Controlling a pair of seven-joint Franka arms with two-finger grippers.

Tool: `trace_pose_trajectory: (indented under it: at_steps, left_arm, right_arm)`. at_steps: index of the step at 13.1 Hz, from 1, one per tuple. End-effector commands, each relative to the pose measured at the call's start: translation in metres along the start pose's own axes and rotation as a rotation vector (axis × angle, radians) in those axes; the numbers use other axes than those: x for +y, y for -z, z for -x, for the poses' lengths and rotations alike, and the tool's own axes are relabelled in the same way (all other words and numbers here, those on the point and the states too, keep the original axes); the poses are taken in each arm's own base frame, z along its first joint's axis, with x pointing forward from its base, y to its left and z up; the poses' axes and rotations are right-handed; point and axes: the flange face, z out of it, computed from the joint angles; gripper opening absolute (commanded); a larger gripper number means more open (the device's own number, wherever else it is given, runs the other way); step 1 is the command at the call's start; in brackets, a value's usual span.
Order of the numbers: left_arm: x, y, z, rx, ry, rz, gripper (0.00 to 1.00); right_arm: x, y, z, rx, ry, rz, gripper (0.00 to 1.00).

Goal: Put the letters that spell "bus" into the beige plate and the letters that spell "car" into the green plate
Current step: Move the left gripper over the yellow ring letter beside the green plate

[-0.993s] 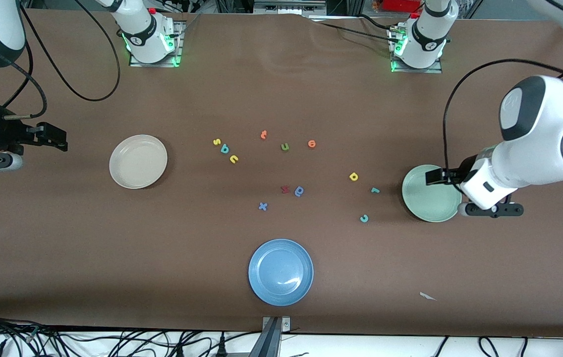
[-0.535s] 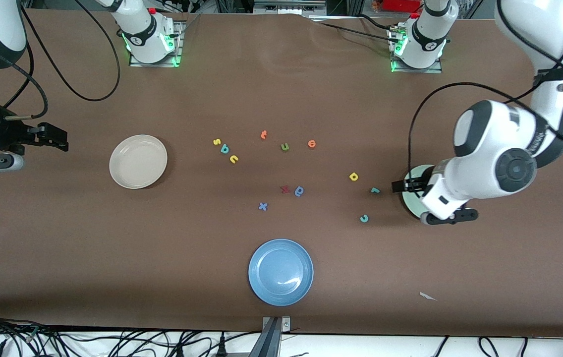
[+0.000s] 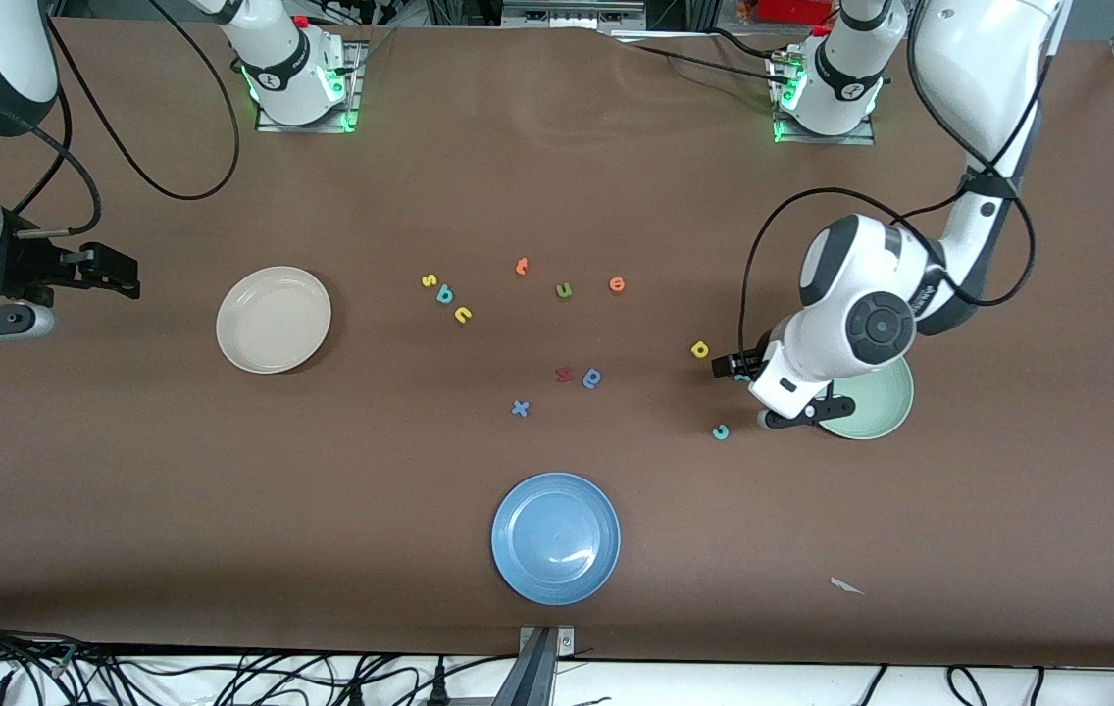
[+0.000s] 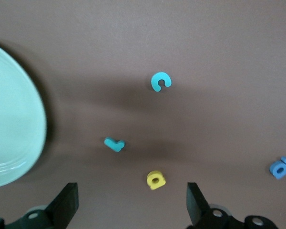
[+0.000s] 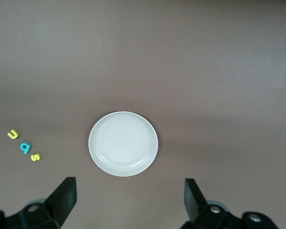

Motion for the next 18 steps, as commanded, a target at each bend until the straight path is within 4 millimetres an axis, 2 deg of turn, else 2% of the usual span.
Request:
trace_pose_trajectory:
  at_steps: [1, 2, 3, 5, 8, 10, 16, 18]
  left_arm:
    - [0.011, -0.032, 0.011, 0.021, 0.059, 0.025, 1.0]
    - [0.016, -0.049, 0.014, 0.009, 0.065, 0.018, 0.99]
    - [0.023, -0.062, 0.018, -0.002, 0.055, 0.01, 0.94]
    - [0.022, -0.08, 0.019, -0.023, 0.056, -0.002, 0.9]
    - [0.022, -0.101, 0.025, -0.053, 0.058, -0.02, 0.86]
    - [0.02, -0.106, 0.03, -0.065, 0.065, -0.028, 0.86]
    - [0.03, -0.108, 0.039, -0.065, 0.112, -0.038, 0.65]
    - [0.033, -0.11, 0.042, -0.064, 0.12, -0.044, 0.65]
  right_arm:
    - [0.002, 0.002, 0.005, 0.001, -0.007, -0.019, 1.0]
    - [-0.004, 0.003, 0.004, 0.001, 0.002, -0.015, 1.0]
    - [-0.004, 0.002, 0.005, -0.002, 0.002, -0.015, 1.0]
    - [-0.001, 0.0, 0.007, -0.016, 0.005, -0.022, 1.0]
    - [-0.008, -0.007, 0.009, -0.054, -0.007, -0.113, 1.0]
    - [-0.016, -0.012, 0.011, -0.094, -0.002, -0.122, 1.0]
    - [-0.019, -0.023, 0.008, -0.125, 0.02, -0.124, 1.0]
    - [-0.023, -0.027, 0.004, -0.125, 0.026, -0.124, 1.0]
